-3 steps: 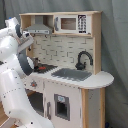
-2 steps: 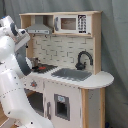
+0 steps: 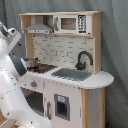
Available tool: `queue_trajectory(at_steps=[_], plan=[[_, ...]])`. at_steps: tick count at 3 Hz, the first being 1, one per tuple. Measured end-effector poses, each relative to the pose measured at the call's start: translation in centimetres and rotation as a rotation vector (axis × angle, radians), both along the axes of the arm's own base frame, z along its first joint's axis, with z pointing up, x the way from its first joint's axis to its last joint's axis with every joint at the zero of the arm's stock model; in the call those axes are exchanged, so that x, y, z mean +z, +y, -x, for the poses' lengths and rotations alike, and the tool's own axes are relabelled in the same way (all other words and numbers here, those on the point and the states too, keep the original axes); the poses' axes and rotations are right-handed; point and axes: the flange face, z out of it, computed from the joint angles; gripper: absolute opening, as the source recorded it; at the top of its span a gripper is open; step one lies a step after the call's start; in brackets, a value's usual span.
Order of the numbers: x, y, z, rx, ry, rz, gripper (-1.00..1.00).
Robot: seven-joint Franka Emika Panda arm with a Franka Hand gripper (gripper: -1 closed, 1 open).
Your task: Play with the kitchen
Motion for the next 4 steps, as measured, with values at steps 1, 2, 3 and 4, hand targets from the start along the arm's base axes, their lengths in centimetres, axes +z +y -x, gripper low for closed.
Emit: queue_trajectory(at_steps=[1,2,3,4], plan=[[0.6,1.3,1.6,0.077,-0.069,0.084,1.0],[1.1,2.5,2.7,0.165,-0.135,0.166,1.0],[1.3,4.0,3.8,0.249,-0.198,0.239,1.0],[-0.6,7.0,5.5,0.357,-0.262,0.296,1.0]])
